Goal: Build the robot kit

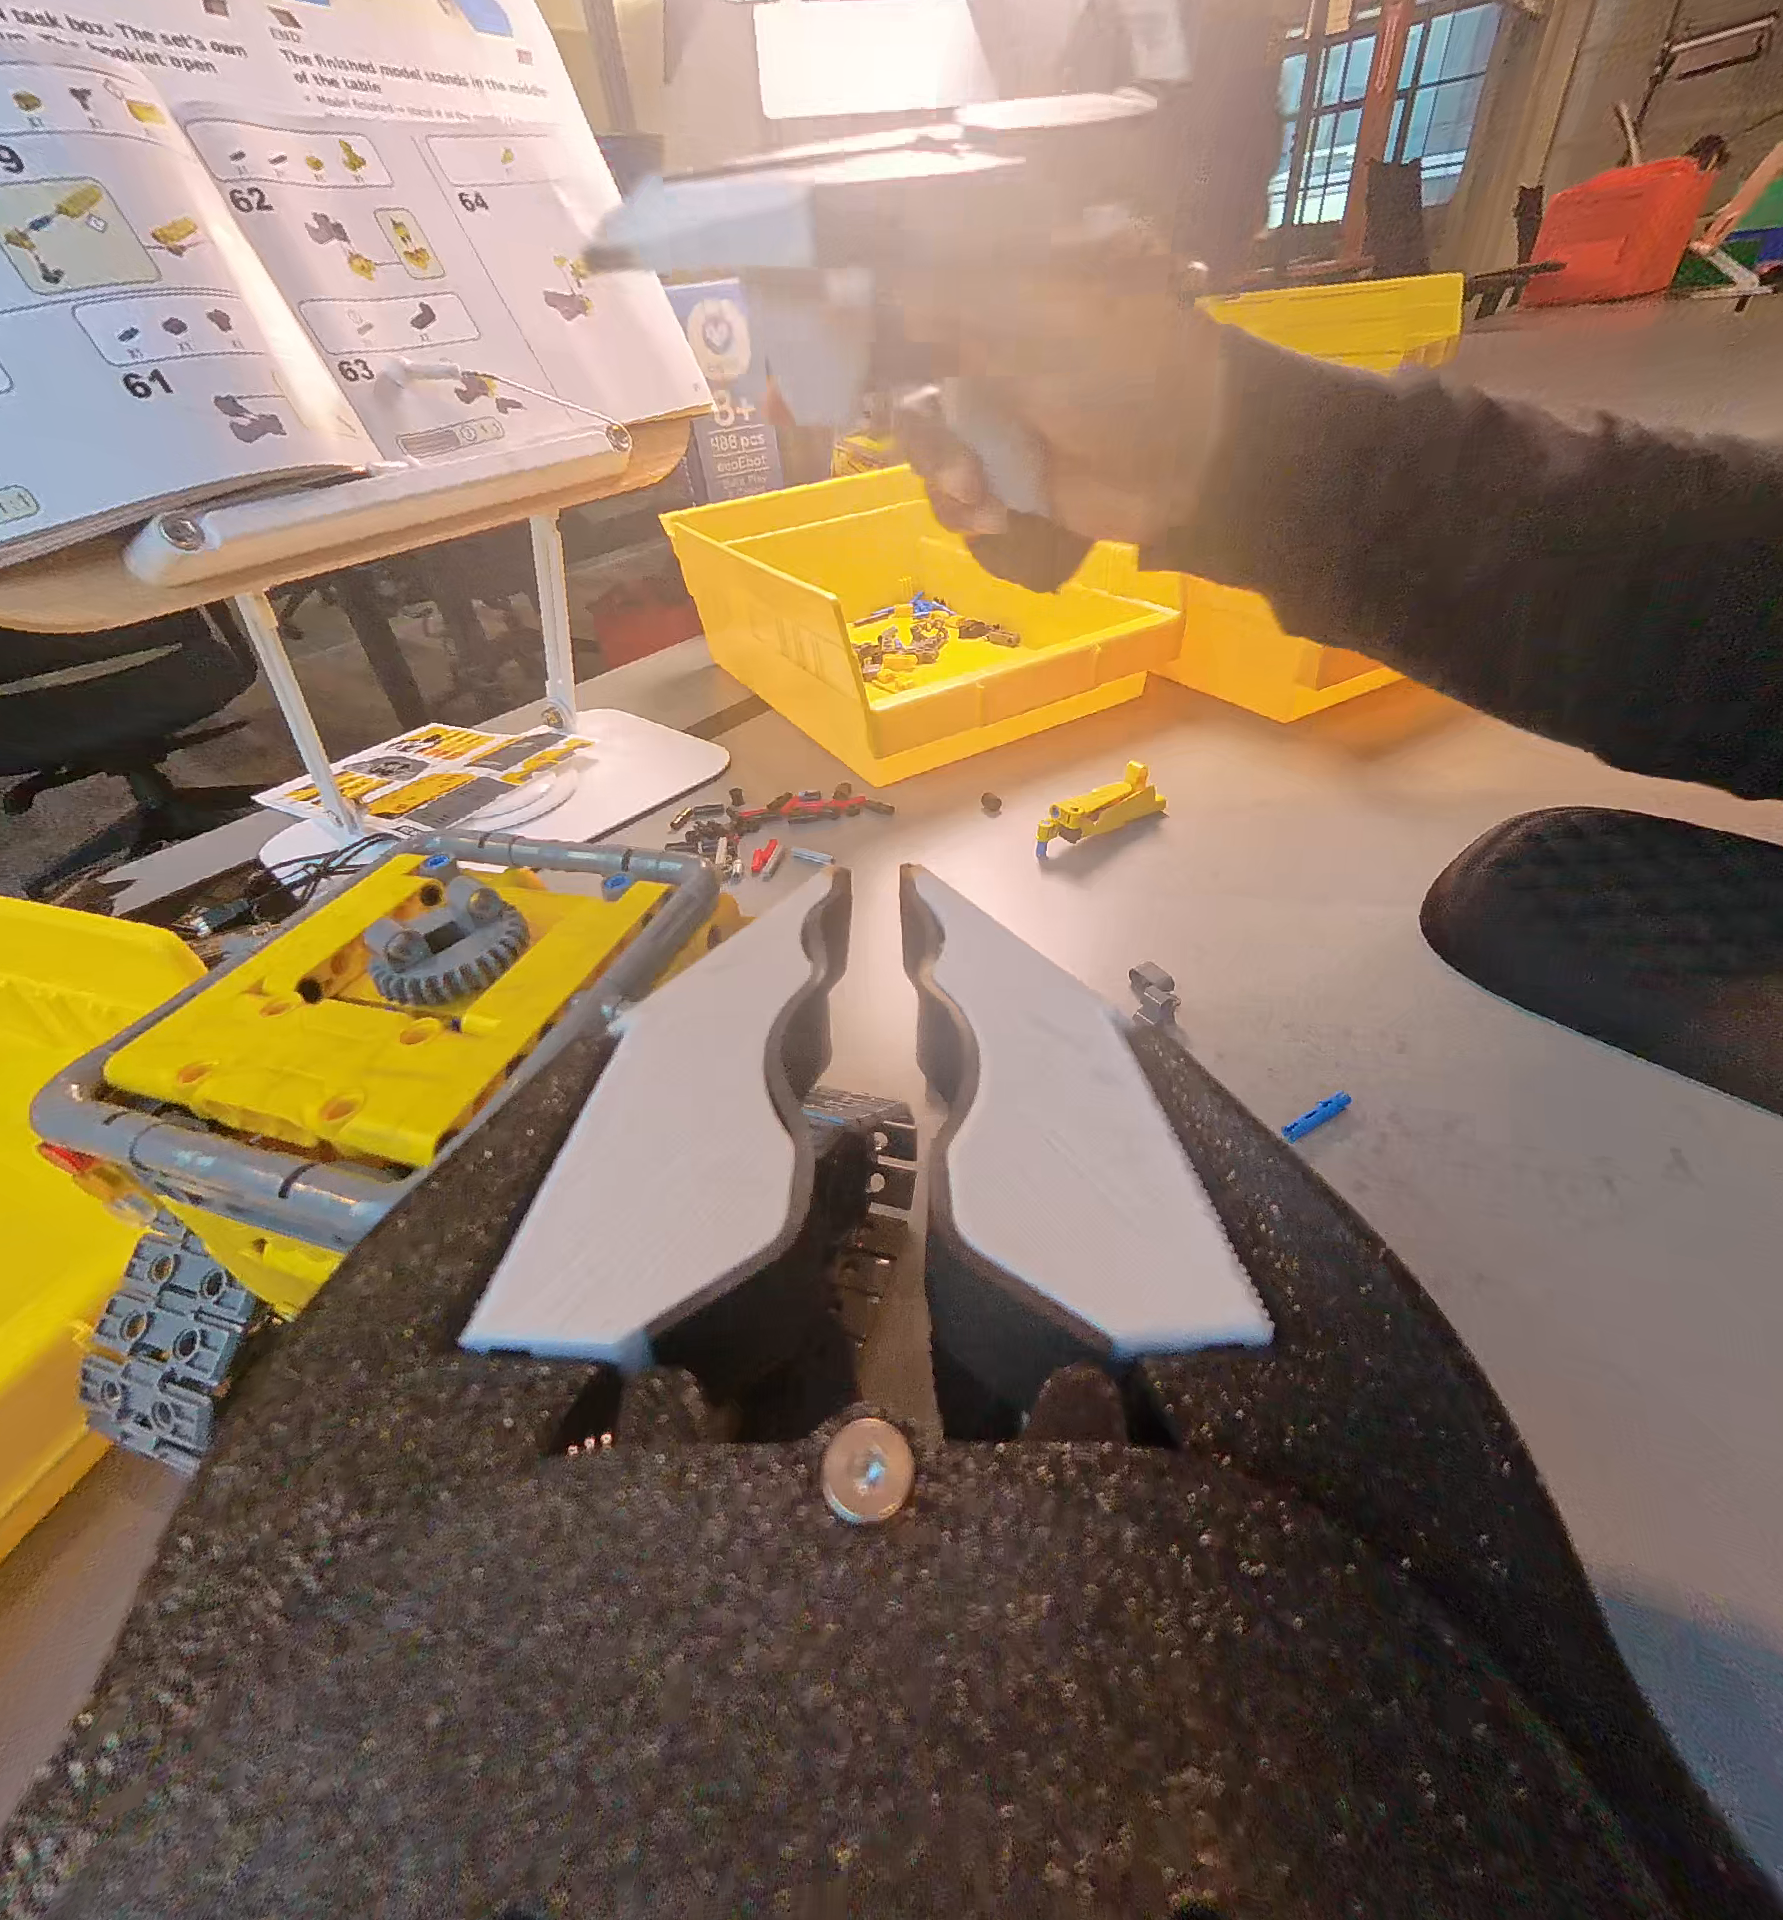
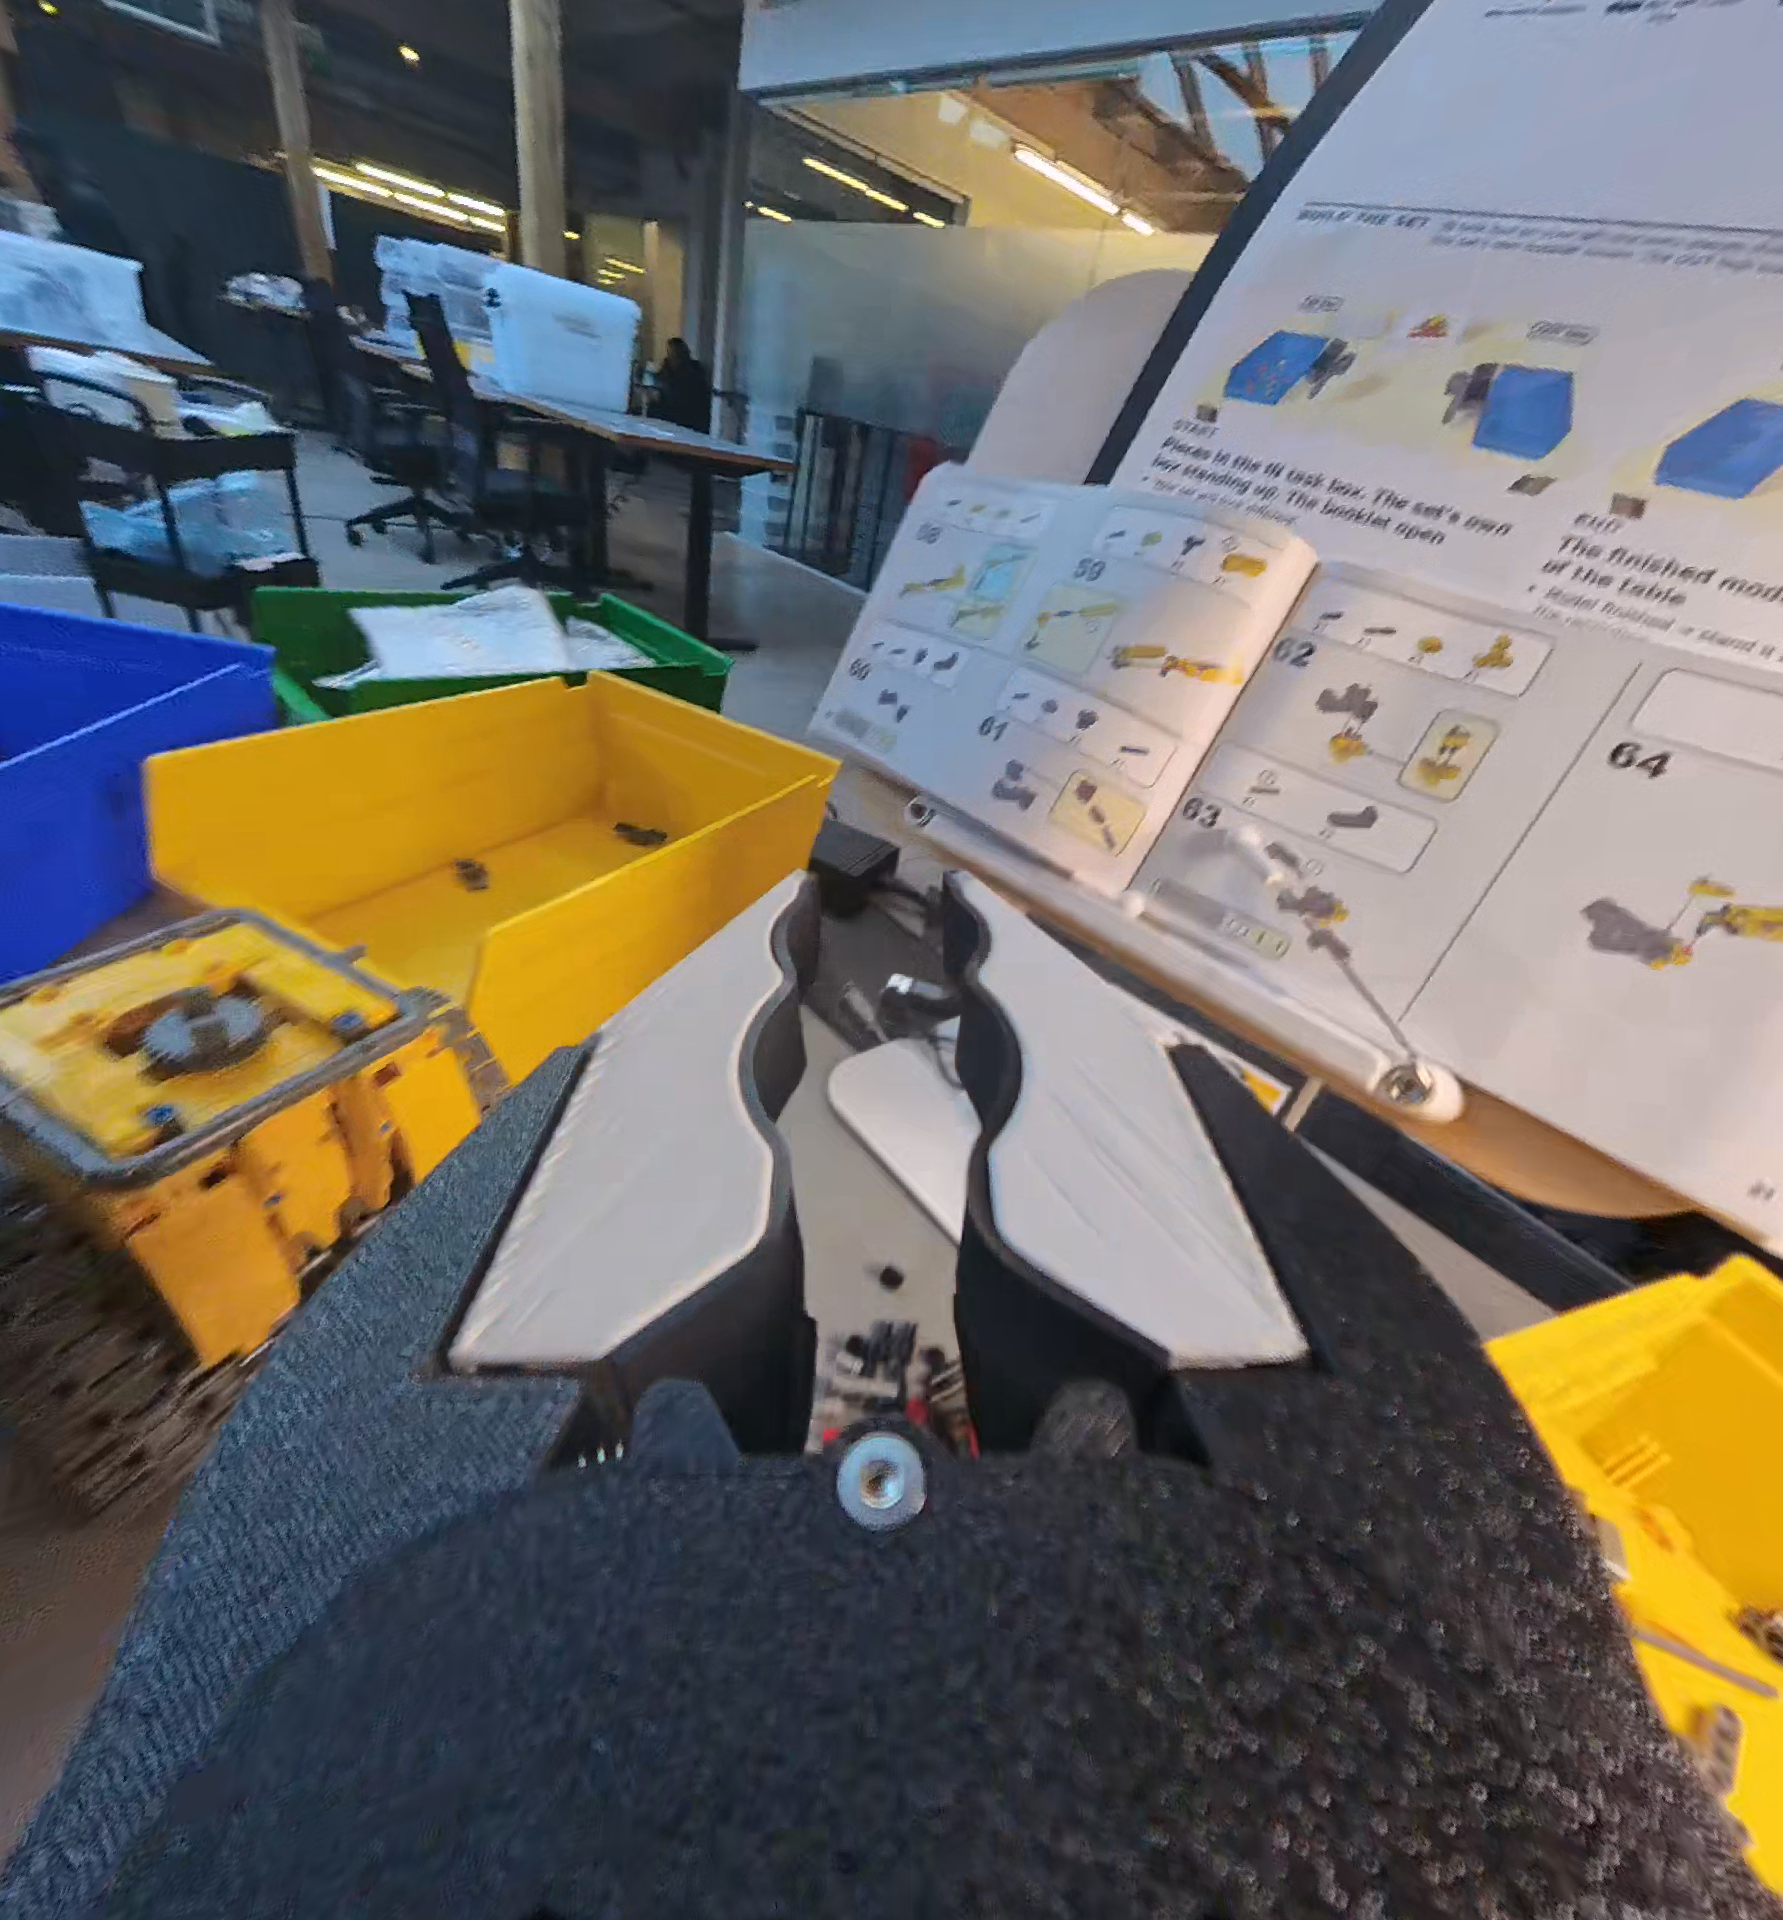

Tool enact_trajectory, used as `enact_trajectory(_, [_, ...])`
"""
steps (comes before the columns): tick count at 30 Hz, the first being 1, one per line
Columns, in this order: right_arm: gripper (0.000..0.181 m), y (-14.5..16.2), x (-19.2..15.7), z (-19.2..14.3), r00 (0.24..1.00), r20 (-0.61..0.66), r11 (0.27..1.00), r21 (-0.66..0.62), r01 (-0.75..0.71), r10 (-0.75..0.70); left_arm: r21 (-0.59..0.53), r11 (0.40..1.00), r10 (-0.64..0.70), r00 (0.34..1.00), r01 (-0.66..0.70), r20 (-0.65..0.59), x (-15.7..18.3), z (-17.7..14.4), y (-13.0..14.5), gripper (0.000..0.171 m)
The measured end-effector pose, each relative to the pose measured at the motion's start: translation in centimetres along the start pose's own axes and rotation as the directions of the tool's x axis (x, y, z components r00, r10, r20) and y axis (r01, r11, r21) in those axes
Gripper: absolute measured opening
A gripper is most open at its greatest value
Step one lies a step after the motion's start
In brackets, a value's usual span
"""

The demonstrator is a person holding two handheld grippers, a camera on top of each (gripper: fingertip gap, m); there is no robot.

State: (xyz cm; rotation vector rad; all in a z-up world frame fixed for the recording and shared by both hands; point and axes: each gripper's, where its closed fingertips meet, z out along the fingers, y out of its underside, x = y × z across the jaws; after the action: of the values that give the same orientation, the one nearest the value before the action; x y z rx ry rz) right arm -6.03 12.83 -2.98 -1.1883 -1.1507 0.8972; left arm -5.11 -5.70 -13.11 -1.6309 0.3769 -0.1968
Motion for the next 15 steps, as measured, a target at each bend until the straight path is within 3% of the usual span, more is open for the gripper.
enact_trajectory(7, [0.024,9.5,-8.2,-8.6,0.954,0.3,0.967,-0.249,0.051,0.027,-0.02,0.999,0.044,0.999,-0.044,-0.022,0.7,0.3,0.4,0.009])
enact_trajectory(11, [0.023,14.2,-11.9,-12.9,0.855,0.517,0.889,-0.377,0.26,-0.031,-0.016,0.997,0.069,0.996,-0.07,-0.049,1.2,0.3,0.4,0.01])
enact_trajectory(15, [0.021,16.2,-15.0,-14.6,0.764,0.645,0.841,-0.407,0.358,-0.013,-0.032,0.993,0.111,0.99,-0.114,-0.09,2.2,0.5,0.8,0.011])
